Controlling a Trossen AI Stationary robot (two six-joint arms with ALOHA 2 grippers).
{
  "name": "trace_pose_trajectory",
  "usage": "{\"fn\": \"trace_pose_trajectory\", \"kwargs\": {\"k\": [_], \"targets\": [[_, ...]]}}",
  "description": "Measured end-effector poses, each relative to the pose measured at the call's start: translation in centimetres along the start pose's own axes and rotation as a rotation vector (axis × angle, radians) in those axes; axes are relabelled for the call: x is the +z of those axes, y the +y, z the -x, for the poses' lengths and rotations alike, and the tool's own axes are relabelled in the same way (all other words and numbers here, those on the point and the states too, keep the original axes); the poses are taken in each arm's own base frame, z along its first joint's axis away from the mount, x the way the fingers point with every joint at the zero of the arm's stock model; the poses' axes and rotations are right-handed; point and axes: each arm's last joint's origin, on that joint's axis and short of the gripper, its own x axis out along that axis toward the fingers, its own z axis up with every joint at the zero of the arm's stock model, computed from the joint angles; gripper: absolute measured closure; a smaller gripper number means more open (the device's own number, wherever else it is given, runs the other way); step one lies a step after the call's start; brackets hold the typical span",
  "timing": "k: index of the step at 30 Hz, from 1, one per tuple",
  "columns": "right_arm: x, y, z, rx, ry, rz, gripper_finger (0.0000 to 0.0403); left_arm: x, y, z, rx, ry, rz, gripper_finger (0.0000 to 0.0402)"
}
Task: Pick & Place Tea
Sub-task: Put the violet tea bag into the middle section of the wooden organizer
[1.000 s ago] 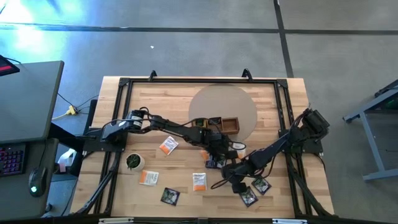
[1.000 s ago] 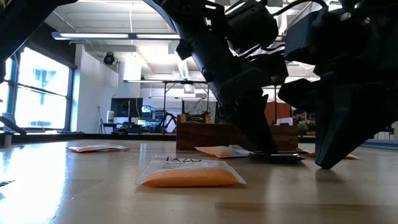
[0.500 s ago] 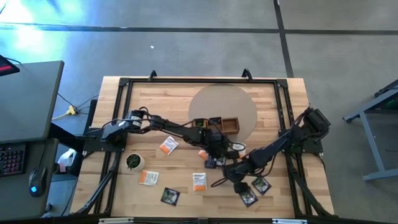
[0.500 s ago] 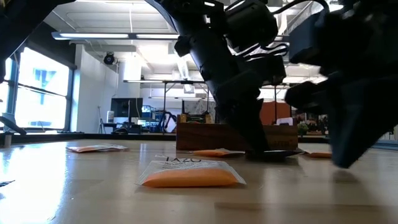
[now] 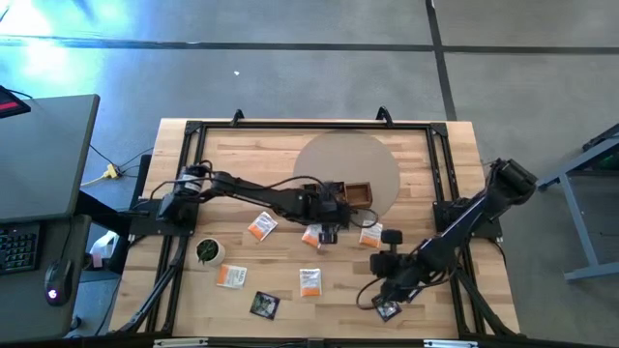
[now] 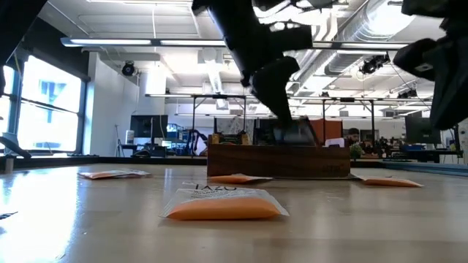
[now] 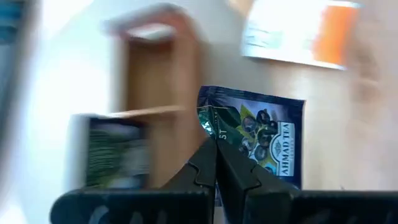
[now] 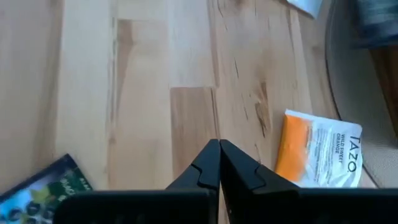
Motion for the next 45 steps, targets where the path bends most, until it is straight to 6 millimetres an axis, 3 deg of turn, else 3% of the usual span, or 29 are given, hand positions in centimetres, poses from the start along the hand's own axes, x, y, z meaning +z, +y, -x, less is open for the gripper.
{"fn": "trace_pose_trajectory", "kwargs": {"k": [9,16,27,40,45], "targets": [[-0.2,0.4,0.4,0.007,-0.023,0.015,0.0400,0.2,2.1,0.5,0.448,0.005,0.026,0.0401],[-0.2,0.4,0.4,0.008,-0.023,0.015,0.0401,-0.6,2.1,-1.6,0.435,0.042,0.058,0.0401],[-0.2,0.4,0.4,0.007,-0.023,0.015,0.0400,-1.0,2.8,-2.2,0.436,0.077,0.059,0.0398],[-0.1,0.4,0.4,0.006,-0.026,0.014,0.0397,-1.0,2.7,-2.1,0.427,0.082,0.031,0.0289],[-0.1,0.4,0.4,0.006,-0.026,0.014,0.0400,-0.9,2.6,-2.1,0.423,0.082,0.029,0.0267]]}}
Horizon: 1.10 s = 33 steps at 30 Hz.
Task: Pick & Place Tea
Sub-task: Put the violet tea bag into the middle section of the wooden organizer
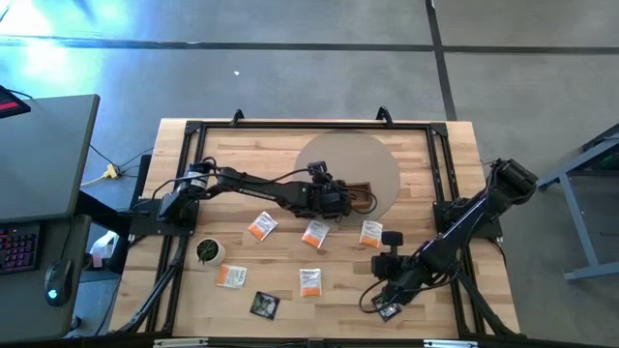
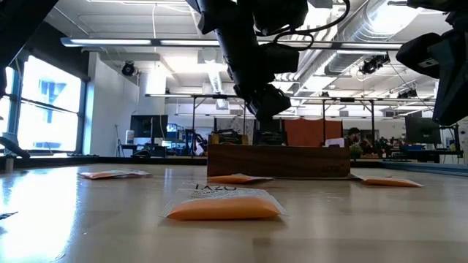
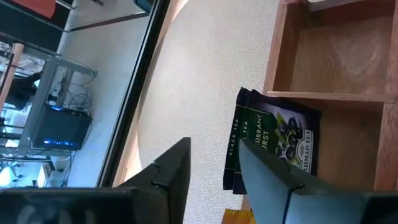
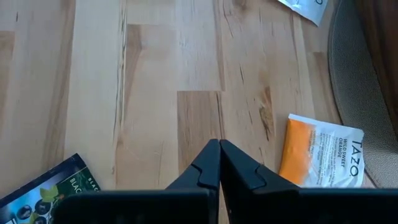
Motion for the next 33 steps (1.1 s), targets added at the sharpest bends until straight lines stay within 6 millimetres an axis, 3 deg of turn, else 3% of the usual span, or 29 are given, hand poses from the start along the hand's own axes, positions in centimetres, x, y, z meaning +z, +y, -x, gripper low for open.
{"fn": "trace_pose_trajectory", "kwargs": {"k": [9,16,19,21,24,26,33], "targets": [[0.3,0.0,0.0,-0.039,-0.058,0.038,0.0394,0.4,0.5,2.8,-0.323,0.114,-0.041,0.0266],[0.4,0.1,0.0,-0.021,-0.069,0.010,0.0397,0.3,3.6,5.5,-0.329,0.196,-0.018,0.0266],[1.0,0.3,0.1,-0.040,-0.141,0.061,0.0393,-0.6,4.7,7.2,-0.324,0.237,-0.045,0.0266],[1.4,0.6,0.1,-0.038,-0.192,0.084,0.0387,-0.1,5.3,7.9,-0.299,0.182,-0.014,0.0266],[2.0,1.0,0.3,-0.003,-0.252,0.082,0.0375,-1.8,6.8,10.0,-0.269,0.224,-0.048,0.0266],[2.3,1.1,0.3,0.002,-0.283,0.063,0.0366,-1.7,7.5,10.8,-0.240,0.161,0.004,0.0266],[2.8,0.8,-0.1,-0.122,-0.366,0.035,0.0327,-6.2,8.9,13.7,-0.255,0.173,0.052,0.0266]]}}
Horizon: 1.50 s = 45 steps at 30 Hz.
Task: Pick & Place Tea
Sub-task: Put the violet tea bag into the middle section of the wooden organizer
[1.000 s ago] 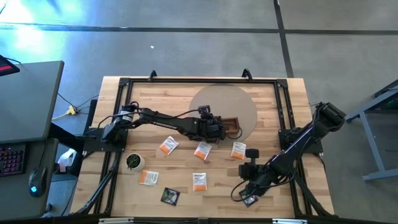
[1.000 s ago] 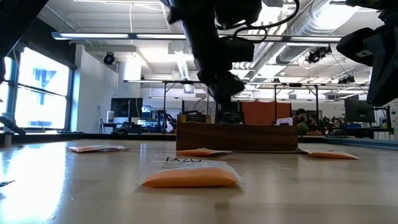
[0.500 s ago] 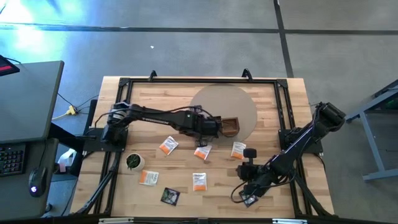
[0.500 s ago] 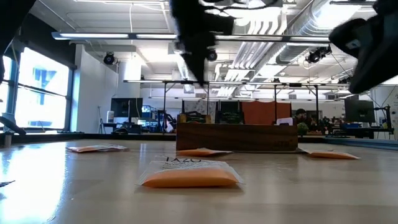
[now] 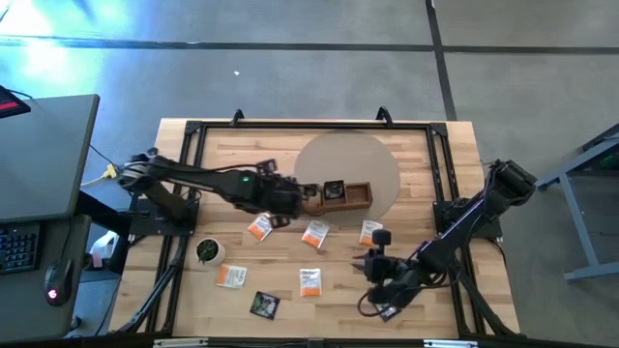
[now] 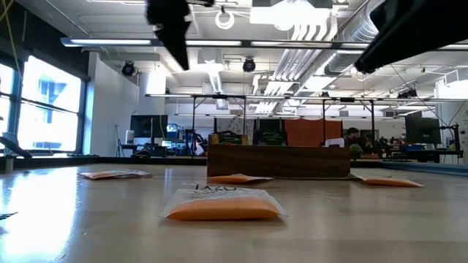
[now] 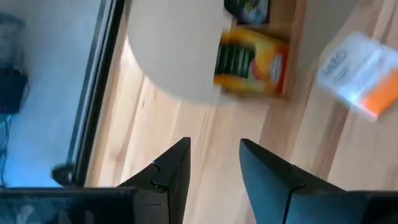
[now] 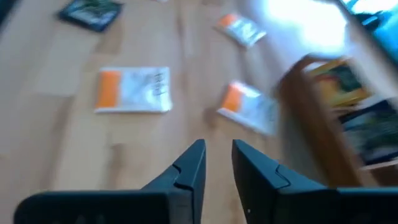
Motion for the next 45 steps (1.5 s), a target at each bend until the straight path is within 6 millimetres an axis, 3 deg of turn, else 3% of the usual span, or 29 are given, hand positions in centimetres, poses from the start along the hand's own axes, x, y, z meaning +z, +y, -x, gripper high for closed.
{"fn": "trace_pose_trajectory", "kwargs": {"k": [6,10,16,20,28,34,45], "targets": [[0.6,-0.8,-0.6,-0.115,-0.051,0.171,0.0310,-4.0,-1.1,0.2,-0.112,-0.084,0.063,0.0266],[1.4,-1.2,-1.1,-0.129,-0.081,0.180,0.0309,-6.5,-2.8,-0.2,-0.235,-0.155,0.066,0.0266],[1.8,-1.4,-1.7,-0.014,-0.060,0.184,0.0309,-8.2,-5.5,-1.5,-0.405,-0.258,0.063,0.0266],[2.0,-1.3,-2.0,0.111,-0.031,0.051,0.0309,-7.4,-6.0,-1.0,-0.512,-0.390,0.046,0.0266],[1.6,0.0,-1.4,0.441,0.106,-0.141,0.0298,-7.3,-6.1,-1.1,-0.523,-0.406,0.064,0.0266],[0.3,0.8,-0.5,0.549,0.295,-0.250,0.0268,-7.2,-6.1,-1.1,-0.534,-0.392,0.127,0.0266],[-4.1,2.9,-1.2,0.509,0.524,-0.016,0.0225,-7.2,-6.1,-1.1,-0.545,-0.370,0.212,0.0266]]}}
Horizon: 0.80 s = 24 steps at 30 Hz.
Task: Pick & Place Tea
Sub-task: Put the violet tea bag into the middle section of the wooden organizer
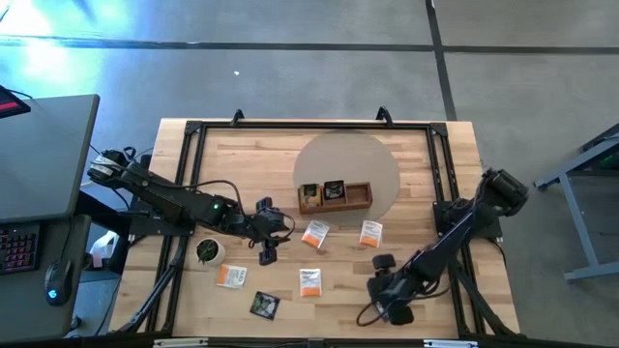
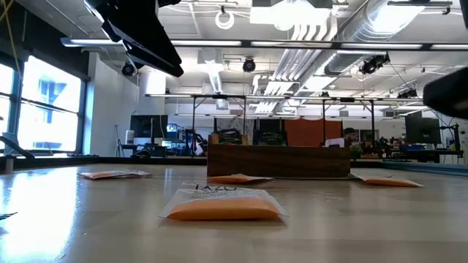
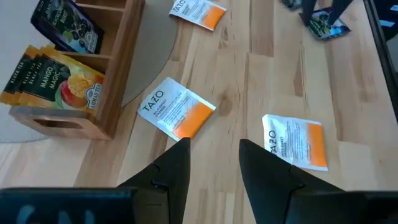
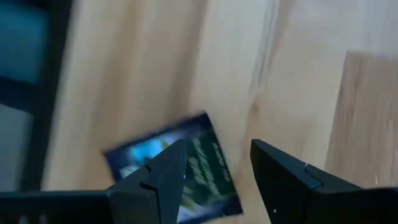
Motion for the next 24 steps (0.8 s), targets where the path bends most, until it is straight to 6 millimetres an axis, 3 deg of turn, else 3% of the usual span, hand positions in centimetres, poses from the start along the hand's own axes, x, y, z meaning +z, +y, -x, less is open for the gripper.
{"fn": "trace_pose_trajectory", "kwargs": {"k": [13,18,24], "targets": [[-1.4,-0.1,-2.7,-0.117,0.093,0.128,0.0248,0.0,0.1,0.0,0.029,-0.012,0.011,0.0266],[-1.7,0.1,-3.1,-0.135,0.096,0.151,0.0296,0.0,0.1,0.0,0.029,-0.011,0.010,0.0266],[-1.7,0.2,-3.2,-0.144,0.079,0.135,0.0387,0.0,0.1,0.0,0.032,-0.011,0.006,0.0266]]}}
